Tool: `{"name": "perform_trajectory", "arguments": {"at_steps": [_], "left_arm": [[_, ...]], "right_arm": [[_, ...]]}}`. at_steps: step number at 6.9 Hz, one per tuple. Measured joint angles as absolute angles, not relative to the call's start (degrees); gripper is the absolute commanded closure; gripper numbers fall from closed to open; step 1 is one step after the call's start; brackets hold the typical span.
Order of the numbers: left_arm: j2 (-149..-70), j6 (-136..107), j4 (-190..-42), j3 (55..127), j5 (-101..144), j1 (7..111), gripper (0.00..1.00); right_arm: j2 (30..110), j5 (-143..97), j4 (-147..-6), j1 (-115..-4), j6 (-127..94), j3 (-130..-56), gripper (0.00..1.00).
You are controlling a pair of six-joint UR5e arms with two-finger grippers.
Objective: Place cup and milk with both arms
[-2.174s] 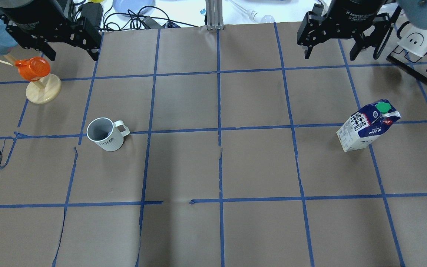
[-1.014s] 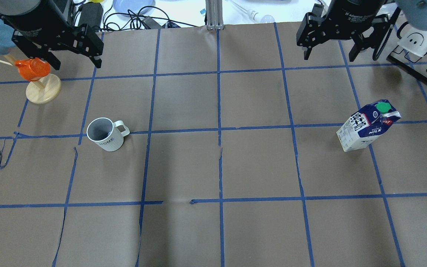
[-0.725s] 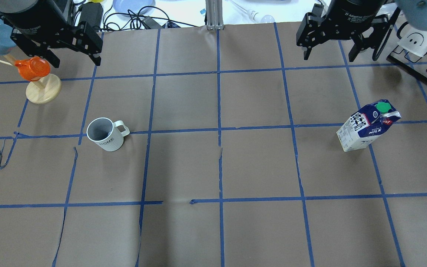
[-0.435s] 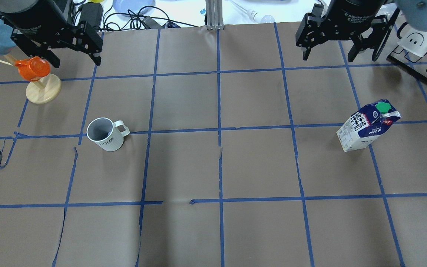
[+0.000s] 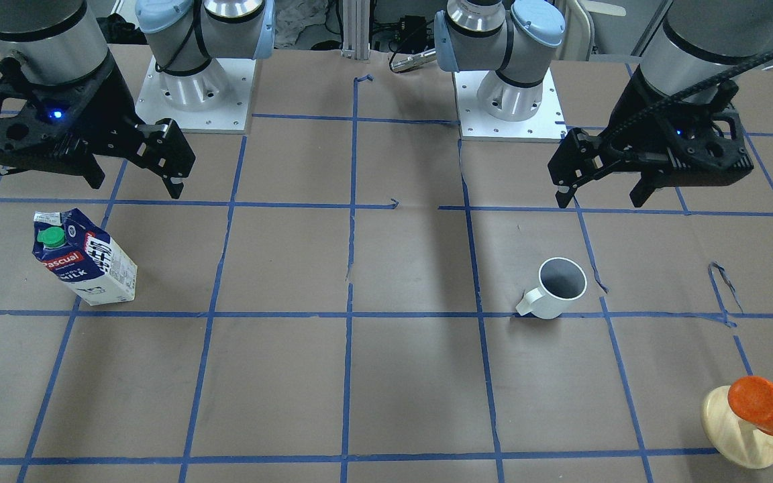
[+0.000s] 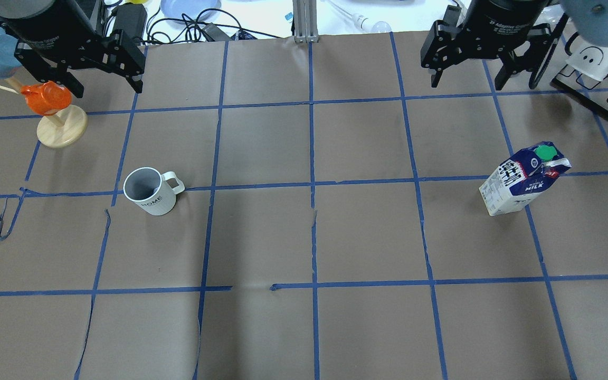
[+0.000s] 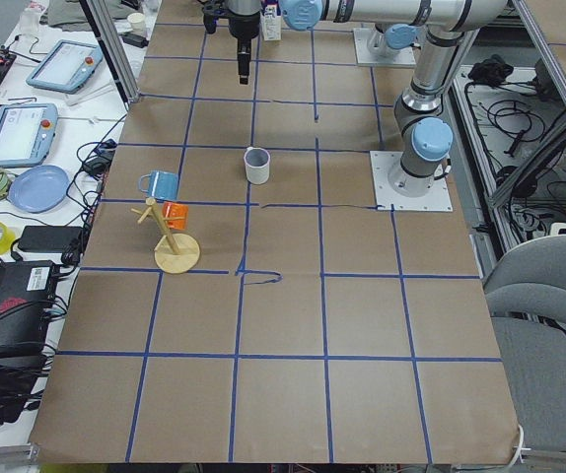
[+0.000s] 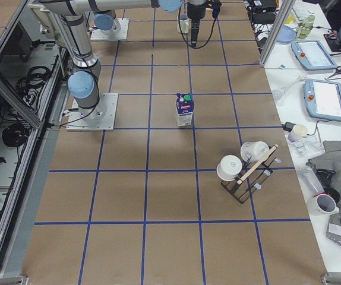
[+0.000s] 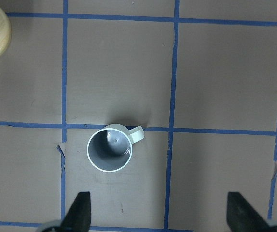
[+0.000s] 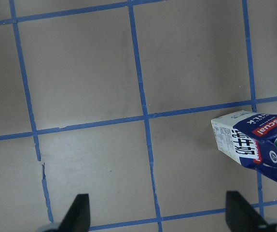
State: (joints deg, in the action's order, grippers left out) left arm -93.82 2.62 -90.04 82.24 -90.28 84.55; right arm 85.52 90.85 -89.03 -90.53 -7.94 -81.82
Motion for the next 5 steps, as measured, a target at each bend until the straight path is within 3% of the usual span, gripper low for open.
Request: {"name": "perform_trajectory", "arguments": {"at_steps": [5], "left_arm": [[-93.9,4.3,-89.9,82.8,-90.9,83.5,0.00]], "right_arm": [[85.5,90.9,-89.0,-90.5,-7.7,-81.9,0.00]]}}
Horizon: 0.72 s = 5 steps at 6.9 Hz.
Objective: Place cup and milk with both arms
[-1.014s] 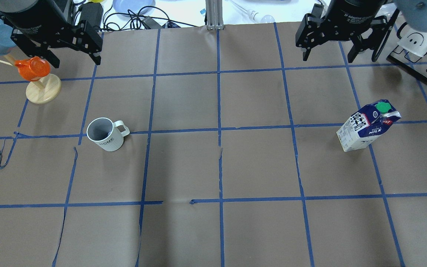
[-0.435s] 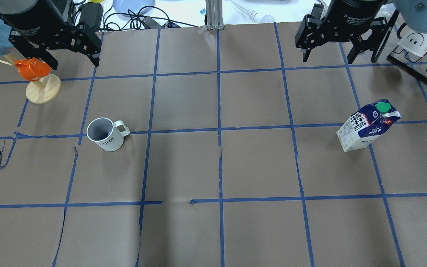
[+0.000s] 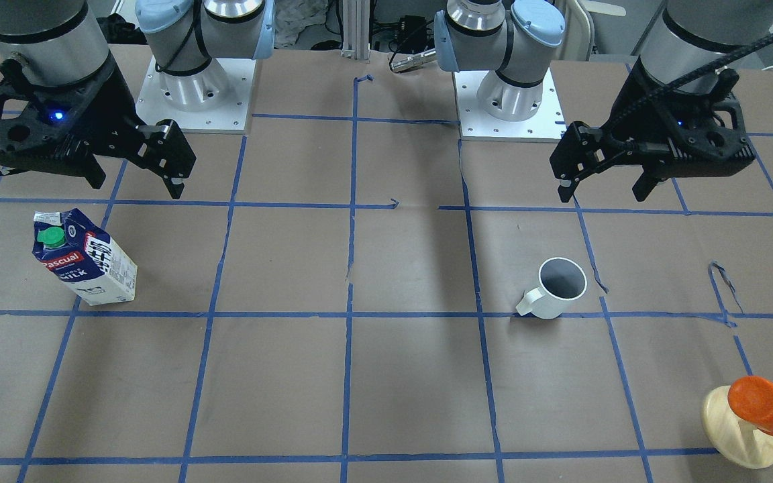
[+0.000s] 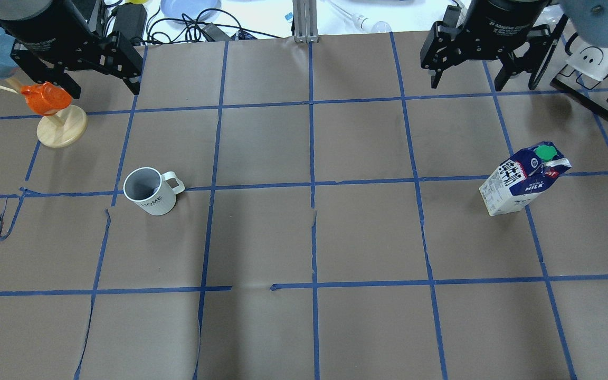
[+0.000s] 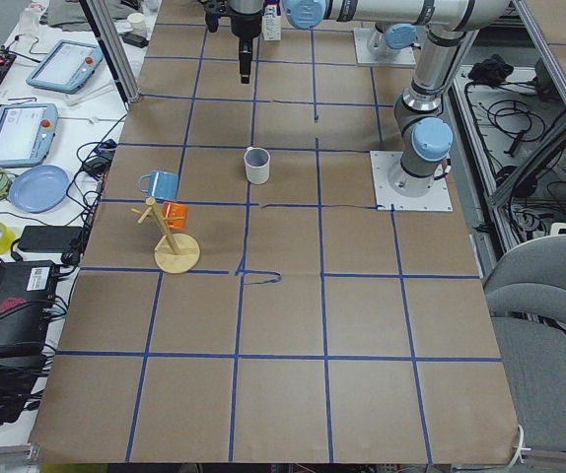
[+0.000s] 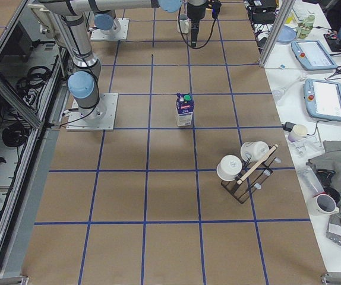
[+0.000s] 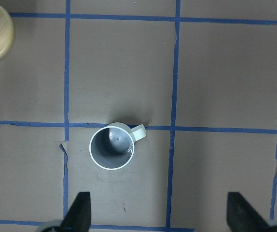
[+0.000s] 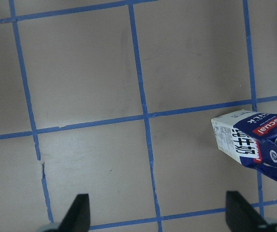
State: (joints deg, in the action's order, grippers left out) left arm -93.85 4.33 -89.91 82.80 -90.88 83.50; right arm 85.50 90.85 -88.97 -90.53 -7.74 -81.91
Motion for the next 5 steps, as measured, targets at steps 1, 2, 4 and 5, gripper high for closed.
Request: {"name": "perform_trajectory", "arguments": {"at_steps": [1,2,4,5], "left_arm": [[-94.3,6.4,-90.0,84.2,-91.1,80.8,0.00],[-94.1,8.2,-89.7,87.2,-90.9,77.6,0.00],[-94.2,12.0,-84.0,95.4,-90.9,73.5,0.00],[-94.7,12.6,-79.4,99.6,-90.7,72.8,0.00]], "right_arm": [[85.5,91.0,-89.0,-90.5,-7.4,-81.9,0.00],[85.4,91.8,-89.3,-90.5,-7.3,-82.0,0.00],[85.1,94.0,-90.3,-90.3,-6.8,-83.8,0.00],[85.0,94.4,-91.0,-89.6,-4.6,-85.7,0.00]]}}
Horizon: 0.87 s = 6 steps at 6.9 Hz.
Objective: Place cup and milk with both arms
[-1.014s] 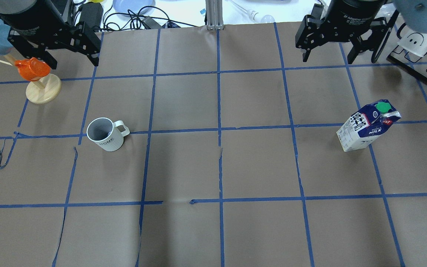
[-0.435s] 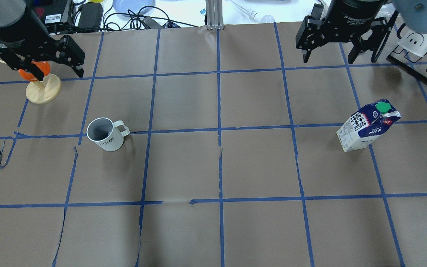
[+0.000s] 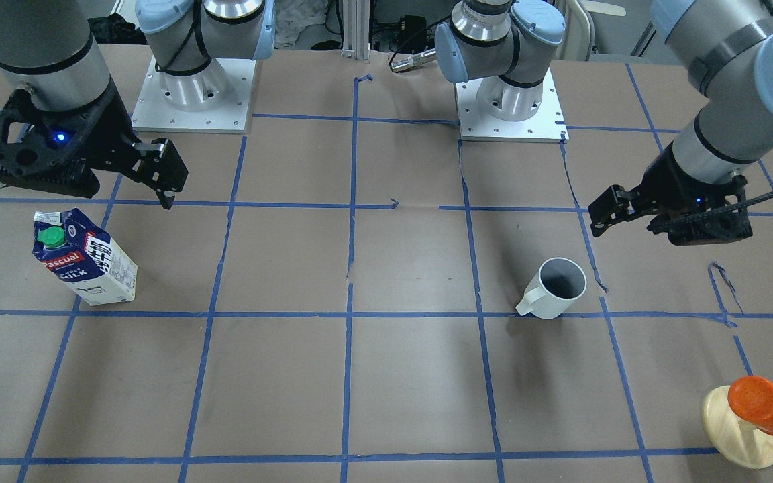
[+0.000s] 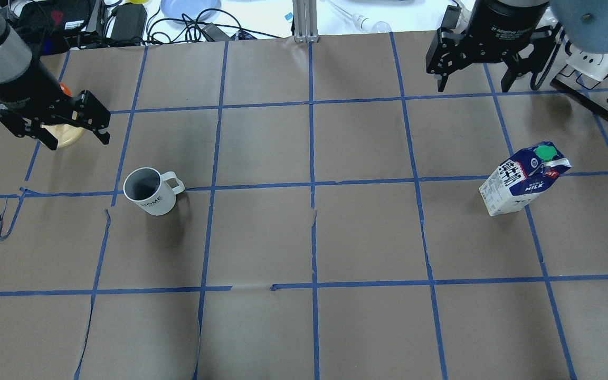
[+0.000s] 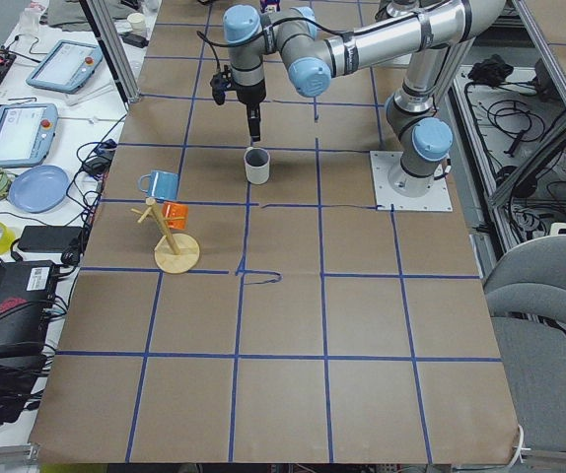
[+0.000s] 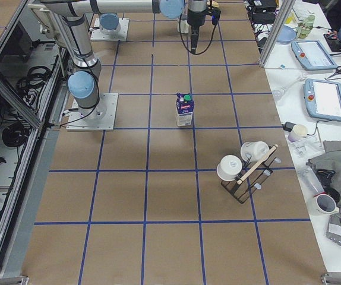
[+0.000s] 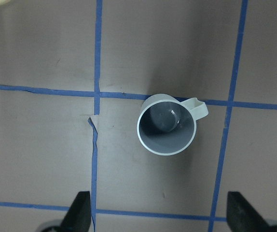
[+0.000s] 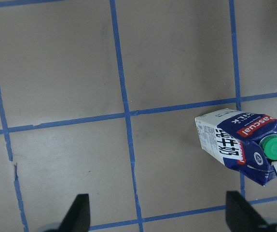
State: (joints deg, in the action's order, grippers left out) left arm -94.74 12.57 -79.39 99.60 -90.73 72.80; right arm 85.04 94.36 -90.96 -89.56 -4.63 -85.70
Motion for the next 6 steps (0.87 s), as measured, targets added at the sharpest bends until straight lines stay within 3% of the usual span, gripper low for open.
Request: {"name": "perform_trajectory", "arguments": {"at_steps": [1,3,4,5,6], "left_arm": [[-95.5,12.5,-75.1,103.5,-90.4,72.5,0.06],[-97.8,12.3,-66.7,109.9,-90.2,72.1,0.07],[-99.2,12.2,-62.0,112.5,-90.1,72.1,0.28],[-100.5,12.2,-58.3,114.6,-90.1,72.1,0.74],[-101.2,12.2,-56.2,116.0,-90.1,72.1,1.00]], "right_arm": [[84.7,94.4,-92.2,-88.5,0.4,-87.4,0.00],[84.0,94.3,-96.7,-83.8,16.0,-91.6,0.00],[83.8,94.0,-98.6,-80.0,24.0,-93.7,0.00],[83.7,93.8,-99.4,-76.2,29.5,-95.5,0.00],[83.4,93.7,-100.0,-73.7,32.5,-97.1,0.00]]}}
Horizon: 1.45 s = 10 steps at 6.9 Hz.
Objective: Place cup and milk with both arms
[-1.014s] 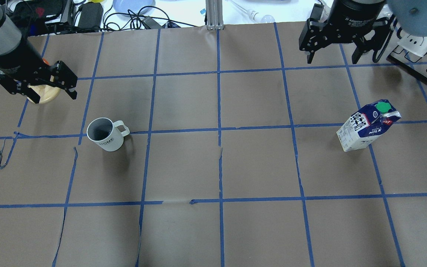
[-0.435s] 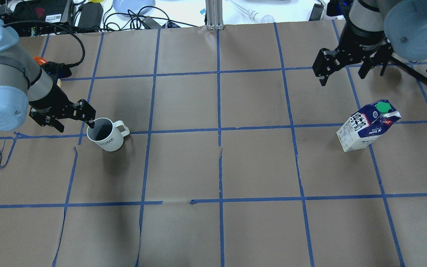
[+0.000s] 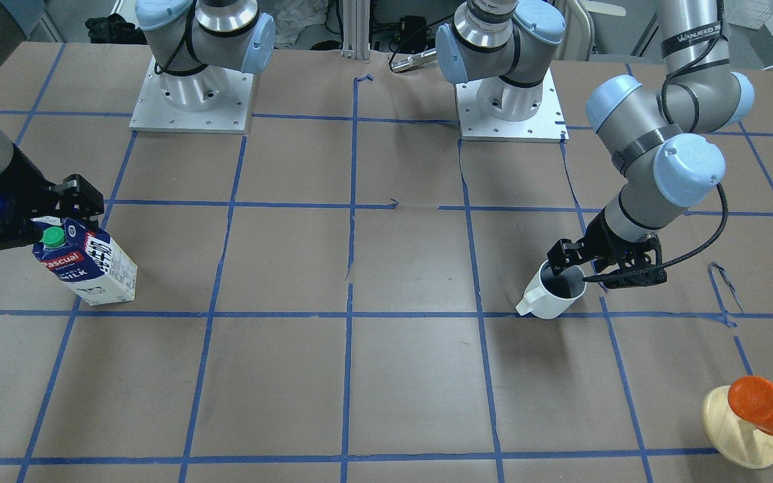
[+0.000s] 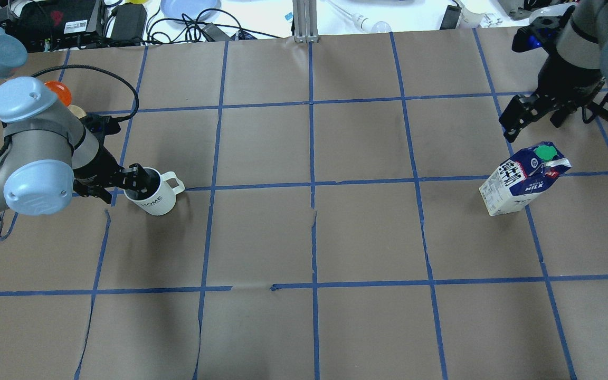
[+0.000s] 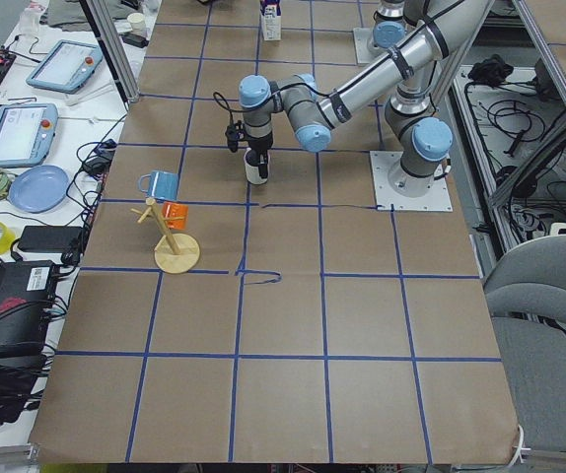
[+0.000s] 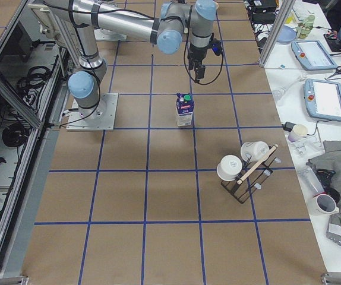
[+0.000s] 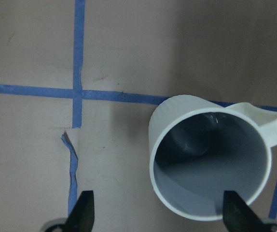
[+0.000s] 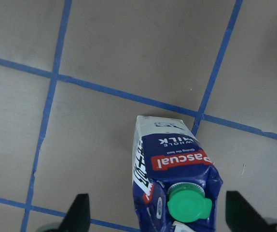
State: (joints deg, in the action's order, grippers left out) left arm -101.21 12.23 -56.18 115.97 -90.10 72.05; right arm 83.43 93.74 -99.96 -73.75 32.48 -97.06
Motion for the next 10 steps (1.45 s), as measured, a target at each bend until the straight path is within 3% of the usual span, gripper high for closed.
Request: {"name": "perform_trajectory", "arguments": {"at_steps": [2,3,4,5,7,10], "left_arm": [[-102.1,12.1,-54.5,117.1,-89.2,72.0,1.00],[-102.3,11.0,-53.5,117.0,-88.6,72.0,1.00],[-102.2,8.6,-52.9,116.5,-88.3,72.4,1.00],[-101.5,5.2,-52.9,115.2,-86.9,73.7,1.00],[-101.3,-7.6,-52.8,111.8,-82.6,82.6,1.00],[-104.6,-24.4,-51.1,109.2,-81.9,99.0,1.00]], "right_arm": [[83.1,94.0,-102.5,-71.7,35.4,-100.8,0.05],[82.8,94.2,-104.8,-71.3,35.8,-103.0,0.17],[82.3,94.3,-107.2,-71.0,35.9,-105.2,0.45],[82.1,94.4,-108.5,-70.6,35.9,-106.6,0.66],[82.0,94.4,-109.2,-70.4,35.8,-107.1,0.80],[81.8,93.8,-108.8,-70.5,35.0,-103.7,0.84]]}}
